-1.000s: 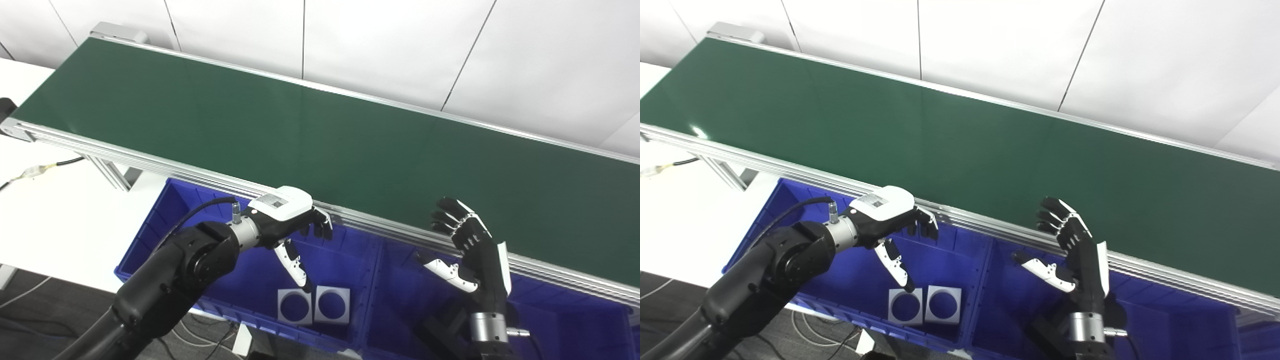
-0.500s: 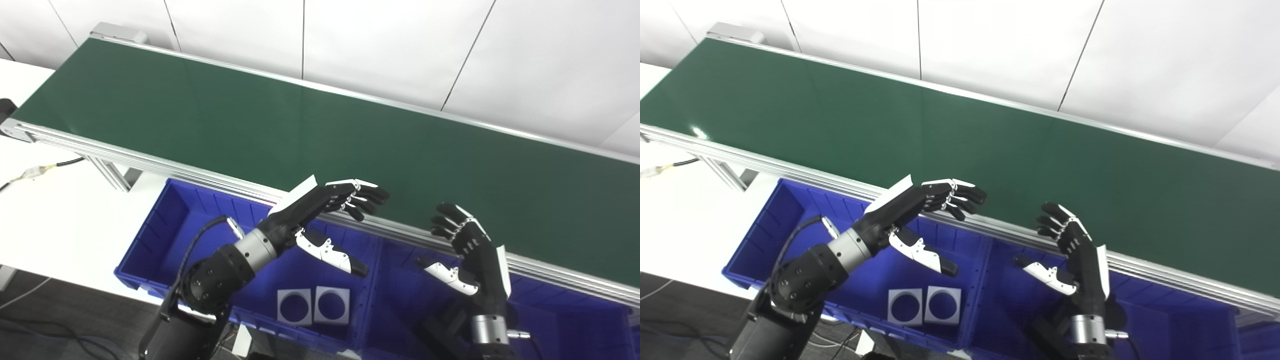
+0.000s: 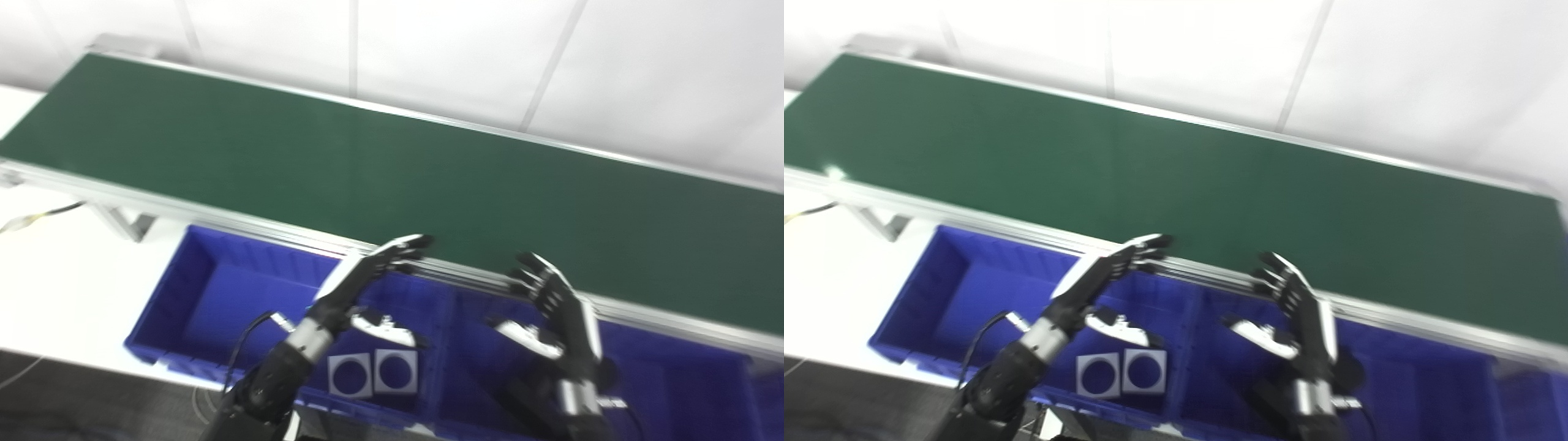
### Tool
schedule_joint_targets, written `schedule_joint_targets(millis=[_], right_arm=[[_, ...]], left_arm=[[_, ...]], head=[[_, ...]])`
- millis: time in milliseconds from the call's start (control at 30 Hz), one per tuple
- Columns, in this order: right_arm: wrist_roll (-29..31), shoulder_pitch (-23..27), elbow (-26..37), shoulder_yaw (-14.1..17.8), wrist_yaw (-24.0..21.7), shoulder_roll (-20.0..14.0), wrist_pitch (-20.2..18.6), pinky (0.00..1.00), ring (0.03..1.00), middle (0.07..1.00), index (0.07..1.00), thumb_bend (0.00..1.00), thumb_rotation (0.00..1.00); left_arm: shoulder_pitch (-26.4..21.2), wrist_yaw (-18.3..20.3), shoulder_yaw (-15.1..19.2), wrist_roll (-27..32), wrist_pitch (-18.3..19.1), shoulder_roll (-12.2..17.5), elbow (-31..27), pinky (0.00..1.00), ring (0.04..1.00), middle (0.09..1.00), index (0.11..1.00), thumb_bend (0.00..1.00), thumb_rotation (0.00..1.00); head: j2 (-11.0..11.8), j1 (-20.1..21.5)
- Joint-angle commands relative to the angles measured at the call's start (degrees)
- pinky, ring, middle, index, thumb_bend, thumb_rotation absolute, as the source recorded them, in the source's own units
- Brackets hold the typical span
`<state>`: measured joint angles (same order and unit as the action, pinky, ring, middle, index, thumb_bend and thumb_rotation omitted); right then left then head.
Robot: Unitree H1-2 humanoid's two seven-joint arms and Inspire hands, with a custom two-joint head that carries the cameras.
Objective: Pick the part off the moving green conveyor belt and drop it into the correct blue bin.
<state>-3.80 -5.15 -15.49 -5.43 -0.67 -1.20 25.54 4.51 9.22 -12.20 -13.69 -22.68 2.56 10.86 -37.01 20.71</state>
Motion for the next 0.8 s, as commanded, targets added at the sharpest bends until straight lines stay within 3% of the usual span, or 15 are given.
schedule_joint_targets(millis=[0, 133, 333, 567, 767], right_arm=[[-2.65, 1.07, -0.05, -2.35, 2.56, 1.73, 1.38, 0.66, 0.740, 0.838, 0.773, 0.80, 0.23], [-4.18, 1.60, -1.16, -4.62, 7.80, 2.70, 1.38, 0.66, 0.743, 0.841, 0.769, 0.80, 0.22], [-5.39, 2.41, -2.36, -8.08, 12.93, 2.65, 1.38, 0.66, 0.738, 0.840, 0.767, 0.78, 0.23], [-5.15, 2.72, -2.29, -10.80, 15.25, 1.44, 1.38, 0.66, 0.738, 0.837, 0.765, 0.79, 0.21], [-4.16, 1.46, -0.30, -10.94, 14.52, -0.25, 1.37, 0.65, 0.737, 0.832, 0.764, 0.78, 0.21]], left_arm=[[-1.86, -1.28, -0.02, 0.79, -3.91, 0.89, -0.20, 0.76, 0.847, 0.896, 0.848, 0.84, 0.04], [-3.11, -2.12, -0.86, 2.54, -4.23, 2.24, 1.88, 0.77, 0.855, 0.894, 0.844, 0.84, 0.04], [-4.50, -3.19, -2.67, 3.43, -4.24, 3.86, 3.85, 0.79, 0.861, 0.893, 0.854, 0.86, 0.06], [-4.74, -4.32, -4.12, 3.82, -4.24, 4.64, 3.98, 0.77, 0.841, 0.879, 0.832, 0.87, 0.05], [-4.27, -5.14, -5.50, 3.66, -4.24, 3.88, 2.97, 0.77, 0.846, 0.880, 0.830, 0.88, 0.05]], head=[[0.09, 0.02], [2.41, 6.33], [3.46, 10.46], [2.98, 8.35], [1.31, 0.68]])
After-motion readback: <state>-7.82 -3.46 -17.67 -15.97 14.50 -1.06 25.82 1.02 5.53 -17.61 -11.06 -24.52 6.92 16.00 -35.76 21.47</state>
